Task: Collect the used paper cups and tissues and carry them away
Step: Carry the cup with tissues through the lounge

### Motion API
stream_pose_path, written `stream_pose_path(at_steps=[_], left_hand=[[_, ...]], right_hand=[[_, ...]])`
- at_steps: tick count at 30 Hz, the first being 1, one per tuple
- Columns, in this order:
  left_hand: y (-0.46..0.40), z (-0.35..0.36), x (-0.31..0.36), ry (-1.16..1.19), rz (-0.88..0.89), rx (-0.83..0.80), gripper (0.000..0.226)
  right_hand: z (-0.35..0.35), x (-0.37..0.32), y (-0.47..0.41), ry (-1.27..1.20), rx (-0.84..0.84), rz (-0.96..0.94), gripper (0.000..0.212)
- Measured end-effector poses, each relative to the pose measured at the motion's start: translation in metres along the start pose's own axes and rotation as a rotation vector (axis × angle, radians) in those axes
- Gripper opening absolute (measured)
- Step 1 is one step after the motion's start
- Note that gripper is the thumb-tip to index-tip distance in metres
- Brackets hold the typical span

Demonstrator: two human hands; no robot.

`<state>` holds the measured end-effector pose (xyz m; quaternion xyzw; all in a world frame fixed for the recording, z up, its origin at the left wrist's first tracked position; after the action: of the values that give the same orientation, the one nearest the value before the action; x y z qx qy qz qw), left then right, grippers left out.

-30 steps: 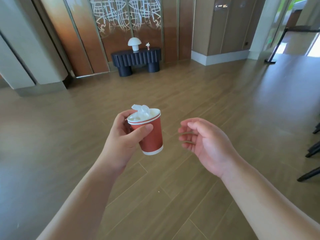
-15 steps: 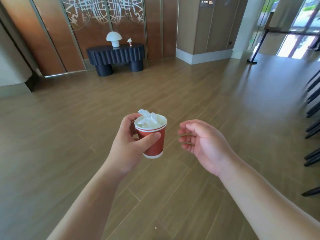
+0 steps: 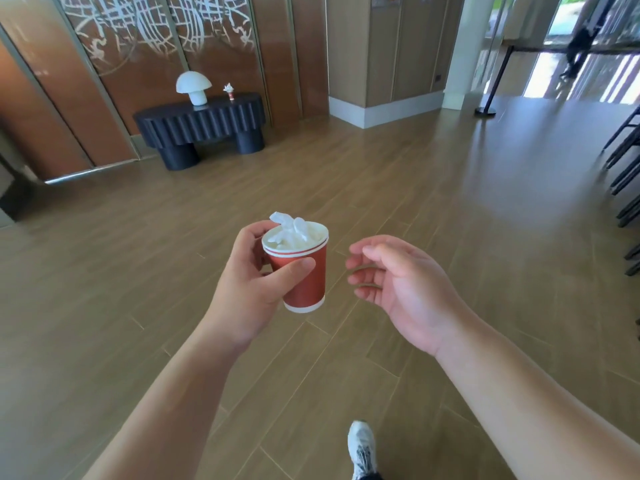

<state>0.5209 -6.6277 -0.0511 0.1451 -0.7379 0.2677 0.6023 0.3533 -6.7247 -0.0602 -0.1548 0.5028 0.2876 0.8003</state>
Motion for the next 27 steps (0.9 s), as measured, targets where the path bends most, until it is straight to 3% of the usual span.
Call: stream_pose_path(at_steps=[8, 15, 27], left_hand=[[-0.174, -0.019, -0.042, -0.065, -0.001, 0.083, 0.066], [-0.347, -0.006, -0.052, -0.062, 0.015, 0.13, 0.058], [-0.54, 0.019, -0.108, 0.005, 0.025, 0.099, 0.05]], right_hand=[[0.001, 0.009, -0.203, -0.089, -0.033, 0.03, 0.021], [-0.008, -0.029, -0.376, -0.08, -0.102, 0.042, 0.019], [-0.058, -0.053, -0.565, -0.053, -0.006, 0.017, 0.02]])
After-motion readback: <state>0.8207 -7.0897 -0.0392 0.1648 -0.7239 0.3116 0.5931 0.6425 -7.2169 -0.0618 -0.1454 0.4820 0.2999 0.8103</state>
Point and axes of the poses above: each hand's wrist, its own y-axis away from the middle knuckle, its own z-axis out of the palm, x = y × z, the point moved 8 cm from there along -y, towards the middle knuckle, and after that the axes turned 7 degrees about -y, right-handed, at the moved point
